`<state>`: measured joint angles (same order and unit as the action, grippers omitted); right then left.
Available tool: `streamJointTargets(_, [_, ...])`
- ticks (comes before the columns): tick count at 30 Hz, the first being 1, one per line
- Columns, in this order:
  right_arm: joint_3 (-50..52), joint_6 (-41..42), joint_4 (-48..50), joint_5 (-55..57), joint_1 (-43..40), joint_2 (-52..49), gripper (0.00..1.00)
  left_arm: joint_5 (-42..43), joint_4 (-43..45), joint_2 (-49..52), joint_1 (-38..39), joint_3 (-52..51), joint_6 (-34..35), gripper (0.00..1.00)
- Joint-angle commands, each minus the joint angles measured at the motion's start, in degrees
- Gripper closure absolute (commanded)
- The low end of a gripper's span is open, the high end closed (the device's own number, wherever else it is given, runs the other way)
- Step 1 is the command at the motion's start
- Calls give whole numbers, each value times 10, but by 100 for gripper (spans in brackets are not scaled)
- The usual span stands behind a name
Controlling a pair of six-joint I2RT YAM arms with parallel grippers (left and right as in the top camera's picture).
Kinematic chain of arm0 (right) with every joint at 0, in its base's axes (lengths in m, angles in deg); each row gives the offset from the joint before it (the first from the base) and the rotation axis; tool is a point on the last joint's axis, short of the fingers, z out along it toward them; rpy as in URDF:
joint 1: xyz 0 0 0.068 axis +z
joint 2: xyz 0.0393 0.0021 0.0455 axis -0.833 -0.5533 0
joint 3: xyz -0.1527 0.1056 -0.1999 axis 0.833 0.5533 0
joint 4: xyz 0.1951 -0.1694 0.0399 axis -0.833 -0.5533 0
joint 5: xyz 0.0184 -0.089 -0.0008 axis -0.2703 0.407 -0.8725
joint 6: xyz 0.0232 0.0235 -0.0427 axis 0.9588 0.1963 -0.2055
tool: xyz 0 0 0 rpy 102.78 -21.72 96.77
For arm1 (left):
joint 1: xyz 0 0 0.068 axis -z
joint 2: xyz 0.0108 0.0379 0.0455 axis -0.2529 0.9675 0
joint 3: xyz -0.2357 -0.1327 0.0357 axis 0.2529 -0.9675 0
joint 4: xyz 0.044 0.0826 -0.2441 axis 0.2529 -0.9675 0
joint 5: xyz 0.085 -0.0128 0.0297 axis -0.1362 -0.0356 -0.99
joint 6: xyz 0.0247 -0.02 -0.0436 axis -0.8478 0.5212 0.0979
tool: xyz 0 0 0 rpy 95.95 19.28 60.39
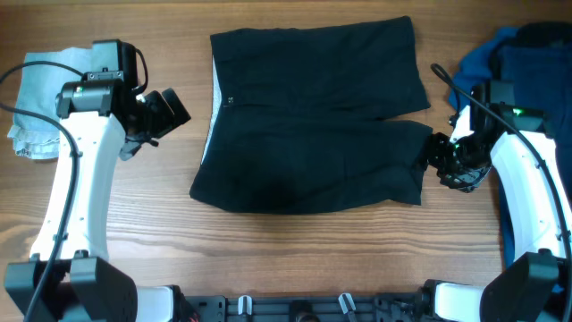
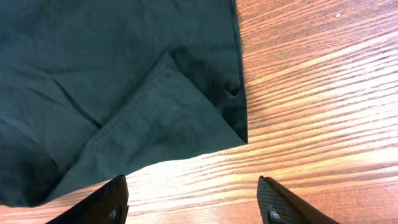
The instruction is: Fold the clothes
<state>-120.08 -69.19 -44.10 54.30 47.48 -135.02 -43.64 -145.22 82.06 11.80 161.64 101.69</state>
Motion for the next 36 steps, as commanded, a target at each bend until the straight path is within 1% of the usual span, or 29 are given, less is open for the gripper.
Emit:
streamJointTargets(1, [35, 26, 22, 7, 1, 11, 31, 43, -5, -38, 1, -57, 23, 0])
streamJointTargets(2, [46, 35, 26, 6, 1, 11, 30, 43, -3, -52, 0, -82, 27, 0])
streamJointTargets(3, [59, 35, 34, 14, 1, 11, 29, 43, 24, -77, 1, -121, 28, 0])
streamJointTargets(5, [86, 41, 59, 18, 1, 11, 28, 43, 48, -97, 1, -163, 52, 0])
streamJointTargets(7, [115, 51, 82, 19, 1, 11, 27, 49, 59, -100, 1, -196, 57, 0])
streamJointTargets(11, [167, 61, 137, 19, 1, 10, 26, 74, 118, -100, 1, -248, 57, 0])
streamJointTargets(12, [182, 73, 161, 19, 1, 10, 21, 77, 133, -99, 1, -256, 57, 0])
streamJointTargets(13, [196, 83, 185, 19, 1, 10, 21, 79, 145, -99, 1, -264, 57, 0])
streamJointTargets(16, [231, 96, 245, 18, 1, 10, 22, 80, 181, -97, 1, -291, 57, 0])
streamJointTargets(18, [248, 96, 265, 19, 1, 10, 24, 86, 199, -91, 1, -309, 63, 0])
streamJointTargets(20, [254, 96, 276, 19, 1, 10, 29, 86, 220, -81, 1, -327, 71, 0])
streamJointTargets(23, [254, 96, 285, 19, 1, 10, 35, 97, 221, -59, 4, -332, 85, 1])
streamJointTargets(24, [254, 96, 288, 19, 1, 10, 36, 103, 219, -53, 9, -332, 85, 3])
streamJointTargets(26, [254, 96, 294, 19, 1, 9, 37, 102, 221, -44, 26, -332, 85, 4])
streamJointTargets(28, [254, 96, 295, 19, 1, 9, 43, 100, 231, -30, 49, -332, 85, 9])
streamJointTargets(30, [254, 96, 295, 19, 1, 9, 45, 77, 238, -13, 64, -332, 93, 12])
streamJointTargets(32, [254, 96, 294, 19, 1, 9, 63, 70, 245, -11, 65, -332, 100, 20])
streamJointTargets(33, [254, 96, 290, 19, 1, 9, 63, 70, 247, -11, 65, -332, 100, 22])
streamJointTargets(35, [254, 96, 283, 19, 1, 9, 55, 70, 247, -10, 65, -332, 100, 22])
streamJointTargets(36, [254, 95, 279, 19, 1, 9, 48, 70, 248, -10, 65, -332, 100, 22])
